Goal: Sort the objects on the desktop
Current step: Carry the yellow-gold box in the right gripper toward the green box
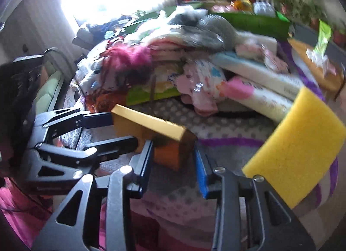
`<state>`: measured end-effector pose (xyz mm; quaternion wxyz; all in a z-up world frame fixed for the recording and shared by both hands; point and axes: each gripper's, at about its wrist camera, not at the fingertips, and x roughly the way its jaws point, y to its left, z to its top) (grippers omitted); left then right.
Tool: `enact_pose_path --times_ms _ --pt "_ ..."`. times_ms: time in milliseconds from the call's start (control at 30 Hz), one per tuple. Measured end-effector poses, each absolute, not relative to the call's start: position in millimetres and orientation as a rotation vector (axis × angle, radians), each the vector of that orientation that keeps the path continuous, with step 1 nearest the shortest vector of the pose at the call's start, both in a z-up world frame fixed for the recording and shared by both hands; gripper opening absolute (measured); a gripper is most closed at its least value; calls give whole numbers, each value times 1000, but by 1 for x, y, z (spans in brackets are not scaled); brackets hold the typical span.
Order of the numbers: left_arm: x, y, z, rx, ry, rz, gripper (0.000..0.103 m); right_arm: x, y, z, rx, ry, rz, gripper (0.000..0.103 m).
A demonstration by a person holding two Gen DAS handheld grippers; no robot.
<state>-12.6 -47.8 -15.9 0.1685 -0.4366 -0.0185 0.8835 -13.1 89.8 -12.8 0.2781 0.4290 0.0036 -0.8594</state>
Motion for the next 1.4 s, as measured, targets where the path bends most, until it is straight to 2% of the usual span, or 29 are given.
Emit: enact_pose_path --times_ms 233,367,533,1400 --pt "-11 -51 -23 -1252 -59 2513 55 -16 94 -20 1196 -26 -2295 37" --pt "-12 -46 -25 -1232 -51 2519 48 -12 88 -25 1205 -29 -2301 39" --pt "-10 -45 -21 -1207 -52 2537 48 -12 87 -23 1195 -18 -2320 36" --pt "-14 -27 55 -996 16 2638 48 -9 107 55 961 18 -2422 37"
